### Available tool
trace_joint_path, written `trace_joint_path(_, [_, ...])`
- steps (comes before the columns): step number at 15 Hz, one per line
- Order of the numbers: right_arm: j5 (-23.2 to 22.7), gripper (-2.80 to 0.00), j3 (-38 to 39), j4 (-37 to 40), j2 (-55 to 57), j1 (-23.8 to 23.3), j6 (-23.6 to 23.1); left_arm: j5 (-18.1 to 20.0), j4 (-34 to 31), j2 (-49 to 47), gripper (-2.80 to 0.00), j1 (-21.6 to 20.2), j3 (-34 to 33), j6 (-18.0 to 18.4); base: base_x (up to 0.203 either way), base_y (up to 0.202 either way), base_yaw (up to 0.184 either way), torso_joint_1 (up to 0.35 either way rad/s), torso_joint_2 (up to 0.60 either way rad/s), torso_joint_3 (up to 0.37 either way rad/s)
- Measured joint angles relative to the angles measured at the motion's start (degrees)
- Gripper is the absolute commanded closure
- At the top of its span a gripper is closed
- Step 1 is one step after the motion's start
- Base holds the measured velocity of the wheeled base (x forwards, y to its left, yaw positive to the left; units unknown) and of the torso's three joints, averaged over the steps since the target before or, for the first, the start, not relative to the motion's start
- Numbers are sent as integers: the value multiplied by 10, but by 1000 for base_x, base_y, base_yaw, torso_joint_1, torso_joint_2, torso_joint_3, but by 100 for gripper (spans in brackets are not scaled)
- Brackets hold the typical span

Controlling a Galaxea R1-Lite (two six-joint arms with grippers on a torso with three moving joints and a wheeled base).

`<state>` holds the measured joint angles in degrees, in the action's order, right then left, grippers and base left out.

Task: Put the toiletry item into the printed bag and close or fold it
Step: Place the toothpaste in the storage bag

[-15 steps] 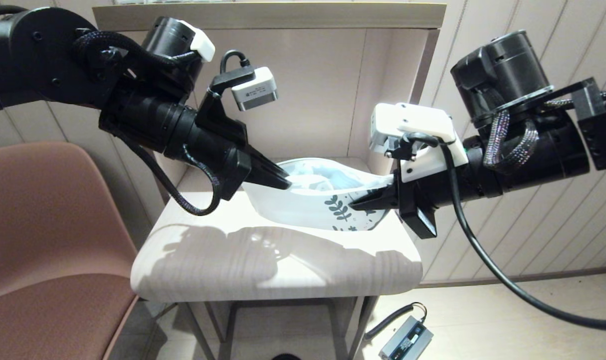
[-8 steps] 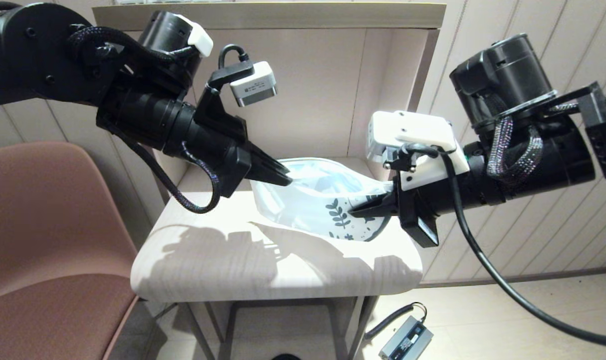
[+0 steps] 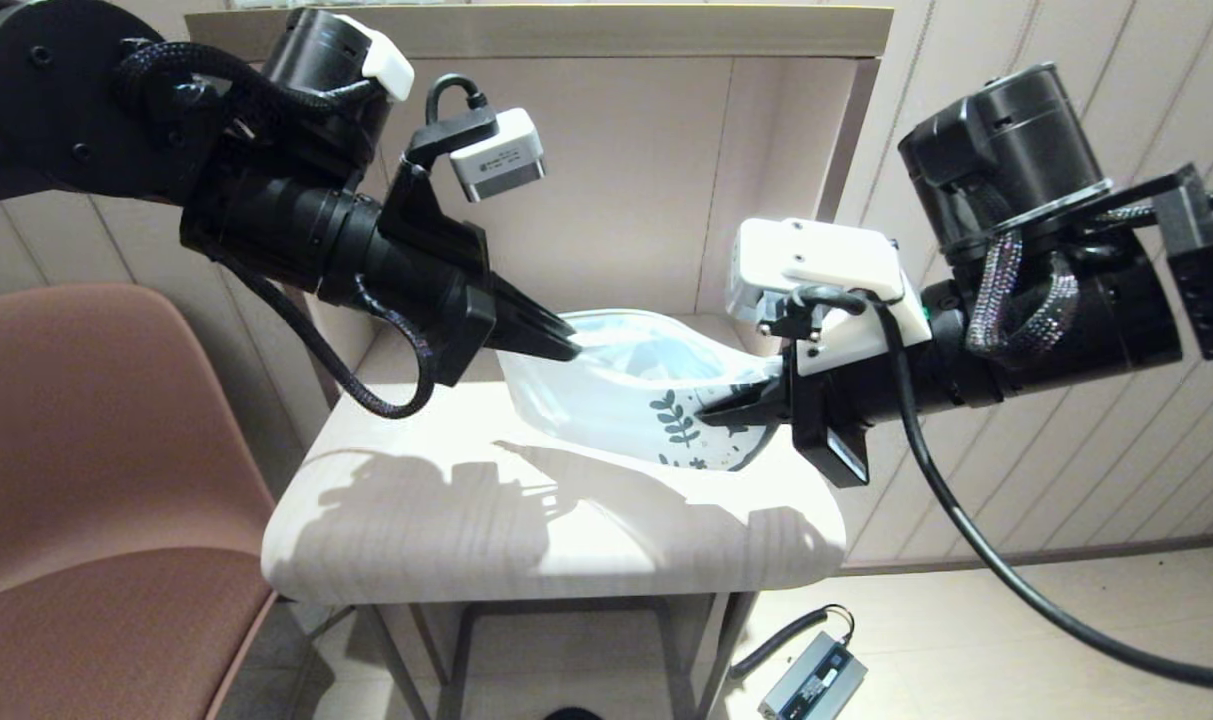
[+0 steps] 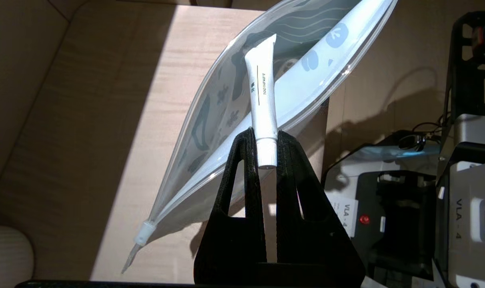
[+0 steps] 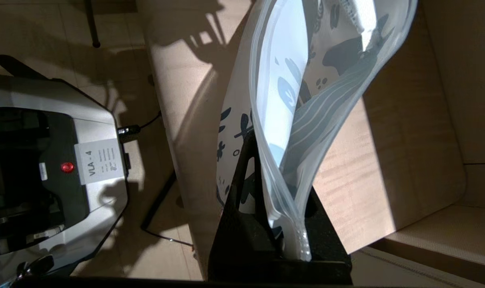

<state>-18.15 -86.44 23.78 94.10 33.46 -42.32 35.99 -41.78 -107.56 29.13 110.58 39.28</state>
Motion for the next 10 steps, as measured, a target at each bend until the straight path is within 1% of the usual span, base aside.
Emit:
trace_joint_path(3, [2,0,1,-62,9,-5,16,2,17,6,0,-8,0,-4,0,0,0,0,0,0])
trace_joint_path(6, [10,0,2,-134,28,-7,70,2,30,12,0,-11,1,-24,0,0,0,0,0,0])
trace_joint_path(8, [14,0,3,-185,43,-6,131,1,40,16,0,-13,1,-36,0,0,0,0,0,0])
trace_joint_path(9, [20,0,3,-209,50,-6,180,1,40,17,0,-13,1,-40,0,0,0,0,0,0])
trace_joint_path(10, [34,0,2,-233,56,-4,240,2,40,19,0,-14,1,-41,0,0,0,0,0,0])
